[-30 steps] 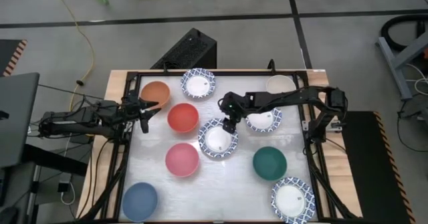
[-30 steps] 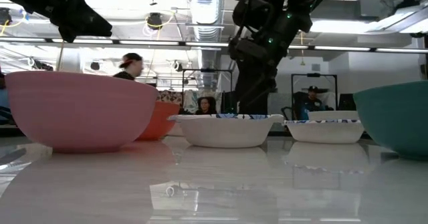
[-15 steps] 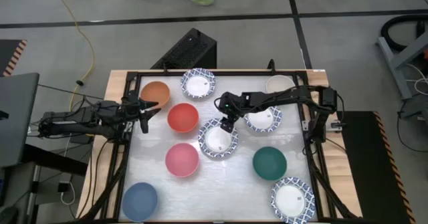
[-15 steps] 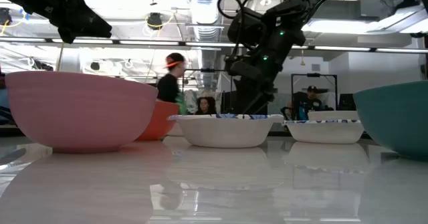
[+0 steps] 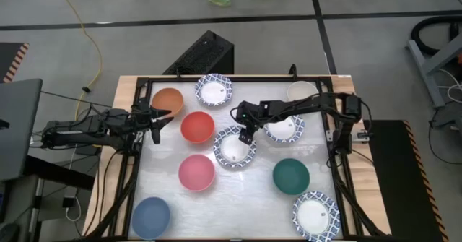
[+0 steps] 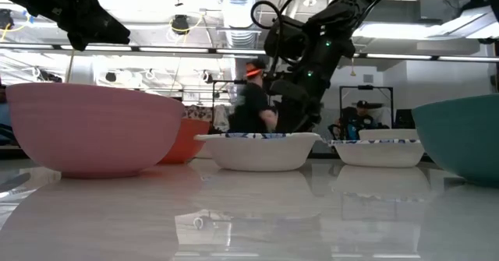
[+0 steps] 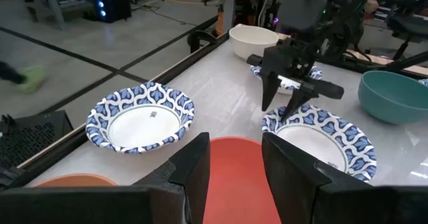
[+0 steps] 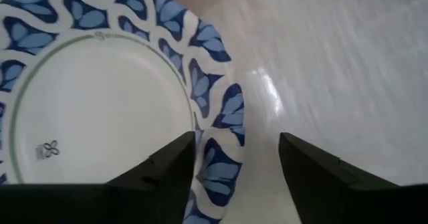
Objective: Nest bowls inside each other
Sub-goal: Stack the middle left white pattern bowl on top of the top white pattern bowl
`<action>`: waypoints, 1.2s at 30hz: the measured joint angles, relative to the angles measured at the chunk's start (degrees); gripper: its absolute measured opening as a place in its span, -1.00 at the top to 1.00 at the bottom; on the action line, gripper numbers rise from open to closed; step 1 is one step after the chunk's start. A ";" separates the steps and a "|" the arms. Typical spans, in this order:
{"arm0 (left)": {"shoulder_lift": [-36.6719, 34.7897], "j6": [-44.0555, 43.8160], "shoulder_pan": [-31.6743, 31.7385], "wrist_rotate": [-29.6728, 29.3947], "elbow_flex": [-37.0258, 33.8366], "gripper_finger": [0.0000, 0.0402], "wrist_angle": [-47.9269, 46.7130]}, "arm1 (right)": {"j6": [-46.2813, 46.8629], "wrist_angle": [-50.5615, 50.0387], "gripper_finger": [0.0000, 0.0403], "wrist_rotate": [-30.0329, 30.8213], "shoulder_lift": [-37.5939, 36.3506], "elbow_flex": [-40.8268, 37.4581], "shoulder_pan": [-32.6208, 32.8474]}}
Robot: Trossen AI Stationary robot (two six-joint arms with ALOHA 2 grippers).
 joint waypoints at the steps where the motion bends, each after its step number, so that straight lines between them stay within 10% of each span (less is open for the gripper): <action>1: 0.00 0.00 0.01 0.00 0.00 0.37 0.00 | -0.01 0.00 -0.10 -0.49 -0.01 0.00 0.00; 14: 0.00 -0.87 0.02 0.00 0.00 0.37 0.00 | 1.87 0.15 0.93 -1.91 -0.07 0.04 -0.26; 36: 0.00 -1.50 0.02 0.00 0.00 0.37 -1.20 | 16.11 -0.07 0.95 -4.51 -0.46 0.06 -6.82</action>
